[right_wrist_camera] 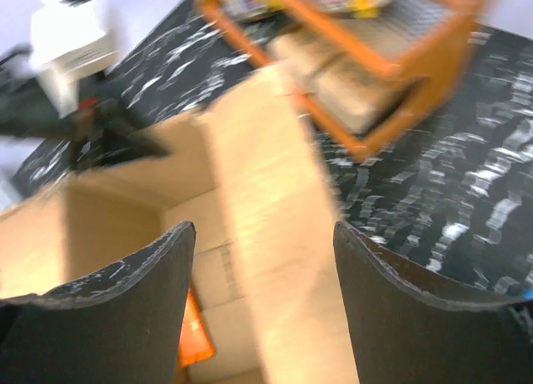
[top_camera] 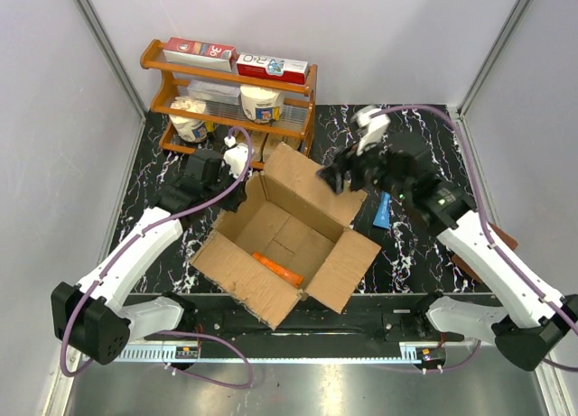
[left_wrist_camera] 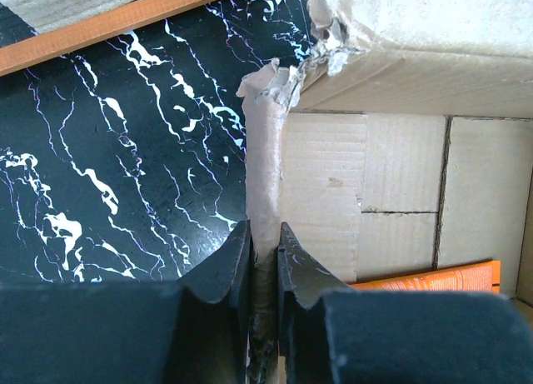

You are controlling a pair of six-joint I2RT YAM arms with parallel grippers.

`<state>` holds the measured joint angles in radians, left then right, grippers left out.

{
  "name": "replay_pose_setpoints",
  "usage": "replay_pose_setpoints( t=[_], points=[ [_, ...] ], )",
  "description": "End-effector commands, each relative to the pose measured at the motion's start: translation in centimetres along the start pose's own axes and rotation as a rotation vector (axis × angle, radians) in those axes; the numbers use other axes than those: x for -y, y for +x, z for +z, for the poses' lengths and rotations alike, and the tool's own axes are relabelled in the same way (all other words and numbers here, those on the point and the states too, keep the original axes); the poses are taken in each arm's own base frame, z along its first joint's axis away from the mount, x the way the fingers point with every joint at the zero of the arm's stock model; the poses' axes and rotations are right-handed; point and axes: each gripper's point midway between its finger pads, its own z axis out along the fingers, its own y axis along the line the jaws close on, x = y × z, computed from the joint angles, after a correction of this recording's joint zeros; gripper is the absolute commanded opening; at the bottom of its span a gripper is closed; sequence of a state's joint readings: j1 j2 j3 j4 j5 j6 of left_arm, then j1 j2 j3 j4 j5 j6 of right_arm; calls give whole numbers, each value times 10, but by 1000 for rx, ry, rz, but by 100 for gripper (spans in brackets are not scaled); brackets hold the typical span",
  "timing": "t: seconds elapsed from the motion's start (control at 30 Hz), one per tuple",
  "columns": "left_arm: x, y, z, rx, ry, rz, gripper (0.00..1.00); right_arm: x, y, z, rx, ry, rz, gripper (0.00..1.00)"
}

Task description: Unpack the express box

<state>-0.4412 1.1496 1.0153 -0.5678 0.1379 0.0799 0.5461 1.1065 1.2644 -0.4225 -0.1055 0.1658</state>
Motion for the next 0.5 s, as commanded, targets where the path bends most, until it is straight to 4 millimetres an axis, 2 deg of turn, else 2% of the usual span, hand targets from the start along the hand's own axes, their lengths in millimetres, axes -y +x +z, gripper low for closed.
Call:
replay_pose_setpoints(
  t=[0.0, 0.07, 0.1, 0.13, 0.17, 0.2, 0.23, 0.27, 0.3, 0.33, 0.37, 0.47],
  points=[
    [7, -49, -8, 166, 48, -2, 0, -72, 11, 4, -50, -241, -170, 71],
    [6, -50, -9, 170, 43, -2, 0, -94, 30, 13, -119, -292, -186, 67],
    [5, -49, -8, 168, 38, 0, 0, -100, 38, 17, -141, -298, -200, 63],
    [5, -49, -9, 174, 36, 4, 0, -114, 50, 18, -171, -330, -215, 56],
    [5, -49, -9, 179, 40, 11, 0, -119, 65, 27, -215, -334, -219, 48],
    [6, -45, -5, 189, 46, 32, 0, -121, 75, 33, -242, -315, -223, 45],
    [7, -46, -9, 221, 46, 46, 0, -125, 89, 37, -277, -315, -234, 45],
    [6, -47, -10, 248, 40, 55, 0, -133, 113, 45, -336, -323, -255, 44],
    [5, -44, -5, 281, 34, 60, 0, -136, 124, 48, -361, -323, -267, 43],
    [6, -47, -12, 321, 28, 66, 0, -138, 134, 52, -381, -327, -268, 43],
    [5, -46, -12, 338, 22, 69, 1, -140, 156, 56, -431, -330, -276, 43],
    [4, -45, -12, 352, 11, 62, 1, -137, 183, 64, -498, -311, -274, 46]
  ],
)
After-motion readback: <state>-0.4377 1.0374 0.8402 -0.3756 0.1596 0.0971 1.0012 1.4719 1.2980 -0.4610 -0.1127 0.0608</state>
